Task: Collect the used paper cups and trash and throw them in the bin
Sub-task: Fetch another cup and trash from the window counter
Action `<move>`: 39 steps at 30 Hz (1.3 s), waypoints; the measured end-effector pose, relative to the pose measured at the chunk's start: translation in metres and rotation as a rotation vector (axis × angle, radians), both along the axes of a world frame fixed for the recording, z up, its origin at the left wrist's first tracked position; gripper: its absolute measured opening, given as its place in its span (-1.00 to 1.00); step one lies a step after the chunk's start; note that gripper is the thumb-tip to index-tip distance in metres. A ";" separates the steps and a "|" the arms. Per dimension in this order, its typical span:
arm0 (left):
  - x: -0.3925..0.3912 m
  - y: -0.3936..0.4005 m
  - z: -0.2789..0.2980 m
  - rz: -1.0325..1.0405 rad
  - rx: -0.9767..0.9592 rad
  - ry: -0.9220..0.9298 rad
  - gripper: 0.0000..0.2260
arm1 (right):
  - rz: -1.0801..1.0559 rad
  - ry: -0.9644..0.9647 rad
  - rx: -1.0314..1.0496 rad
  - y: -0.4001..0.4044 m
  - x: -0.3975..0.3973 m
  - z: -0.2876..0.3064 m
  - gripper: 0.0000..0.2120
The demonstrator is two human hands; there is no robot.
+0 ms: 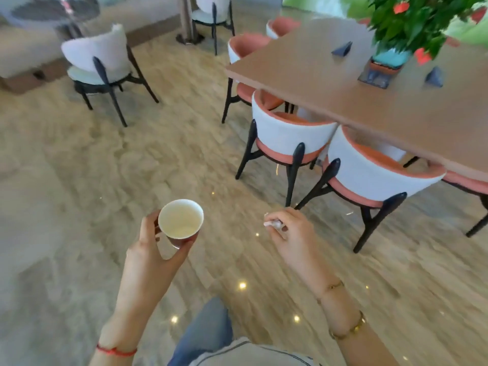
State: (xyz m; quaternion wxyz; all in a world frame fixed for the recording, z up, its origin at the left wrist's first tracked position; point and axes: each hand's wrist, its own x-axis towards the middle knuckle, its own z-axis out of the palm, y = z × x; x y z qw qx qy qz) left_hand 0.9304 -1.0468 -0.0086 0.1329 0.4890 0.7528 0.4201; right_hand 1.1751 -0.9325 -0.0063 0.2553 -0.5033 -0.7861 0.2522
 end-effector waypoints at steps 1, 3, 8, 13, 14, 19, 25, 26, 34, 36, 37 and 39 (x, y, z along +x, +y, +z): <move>-0.009 0.012 -0.002 0.030 -0.006 -0.005 -0.40 | 0.027 -0.007 -0.005 0.018 -0.012 -0.003 -0.90; -0.028 0.040 -0.007 0.080 -0.008 -0.002 -0.40 | 0.070 -0.020 -0.008 0.053 -0.036 -0.011 -0.90; -0.084 0.126 -0.013 0.128 -0.007 -0.013 -0.41 | 0.139 0.003 -0.039 0.149 -0.103 -0.021 -0.88; -0.154 0.234 0.004 0.127 0.037 -0.009 -0.36 | 0.159 0.057 -0.022 0.260 -0.179 -0.012 -0.88; -0.168 0.256 0.007 0.117 0.038 -0.007 -0.37 | 0.160 0.062 -0.024 0.281 -0.193 -0.010 -0.87; -0.226 0.357 0.015 0.077 0.004 0.026 -0.40 | 0.119 0.087 -0.042 0.375 -0.246 -0.008 -0.88; -0.285 0.466 0.002 0.065 -0.043 0.036 -0.41 | 0.100 0.064 -0.080 0.481 -0.294 -0.021 -0.89; -0.294 0.485 -0.001 0.065 -0.042 0.036 -0.41 | 0.099 0.068 -0.072 0.500 -0.303 -0.024 -0.89; -0.370 0.674 -0.003 0.093 -0.006 0.040 -0.42 | 0.110 0.061 -0.042 0.693 -0.383 -0.024 -0.88; -0.387 0.717 0.002 0.107 0.010 0.027 -0.42 | 0.134 0.058 -0.022 0.738 -0.405 -0.016 -0.88; -0.398 0.742 0.003 0.116 0.016 0.021 -0.43 | 0.146 0.061 -0.013 0.766 -0.417 -0.013 -0.89; -0.418 0.786 0.007 0.135 0.027 0.021 -0.44 | 0.163 0.064 -0.006 0.816 -0.442 -0.007 -0.90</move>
